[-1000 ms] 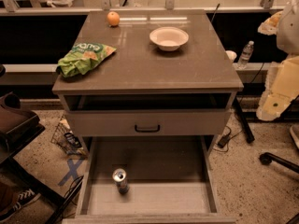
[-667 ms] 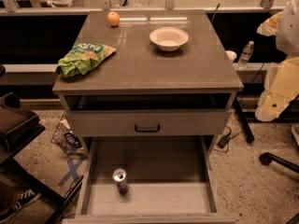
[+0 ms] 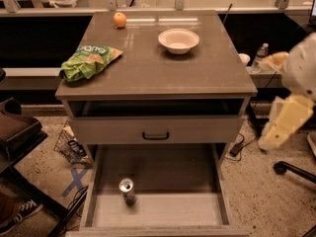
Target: Pick redbull can from middle drawer and place on counter
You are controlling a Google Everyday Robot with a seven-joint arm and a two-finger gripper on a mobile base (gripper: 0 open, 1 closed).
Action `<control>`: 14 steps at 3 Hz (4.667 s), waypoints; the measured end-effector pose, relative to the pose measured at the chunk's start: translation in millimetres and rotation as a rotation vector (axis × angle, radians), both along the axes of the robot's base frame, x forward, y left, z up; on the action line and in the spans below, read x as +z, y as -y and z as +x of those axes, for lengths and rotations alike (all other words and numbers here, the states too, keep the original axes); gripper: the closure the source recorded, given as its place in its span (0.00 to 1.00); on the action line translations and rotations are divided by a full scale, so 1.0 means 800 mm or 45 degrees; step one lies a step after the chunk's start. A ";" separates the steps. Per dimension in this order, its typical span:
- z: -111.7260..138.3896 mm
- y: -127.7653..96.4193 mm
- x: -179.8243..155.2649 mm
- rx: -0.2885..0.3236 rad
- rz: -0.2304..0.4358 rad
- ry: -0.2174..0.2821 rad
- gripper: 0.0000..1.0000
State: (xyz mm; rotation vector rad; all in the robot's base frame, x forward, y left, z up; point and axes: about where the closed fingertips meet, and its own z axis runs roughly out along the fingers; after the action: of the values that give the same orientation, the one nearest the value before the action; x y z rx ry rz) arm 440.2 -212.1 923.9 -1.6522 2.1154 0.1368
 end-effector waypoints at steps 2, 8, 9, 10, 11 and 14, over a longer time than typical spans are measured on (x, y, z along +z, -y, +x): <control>0.000 -0.005 -0.133 0.036 0.529 0.098 0.00; 0.029 -0.176 -0.395 0.005 1.079 0.200 0.00; 0.027 -0.176 -0.392 0.009 1.078 0.191 0.00; 0.034 -0.192 -0.412 0.019 1.077 0.180 0.00; 0.053 -0.241 -0.491 0.043 1.082 0.118 0.00; 0.072 -0.377 -0.591 0.293 1.208 0.113 0.00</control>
Offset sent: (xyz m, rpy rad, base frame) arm -0.0105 0.0135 -0.1432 0.6870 -0.2313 0.2016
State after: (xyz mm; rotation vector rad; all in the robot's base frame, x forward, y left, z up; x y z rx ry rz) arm 497.4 89.7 450.8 -1.2411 1.3993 0.9499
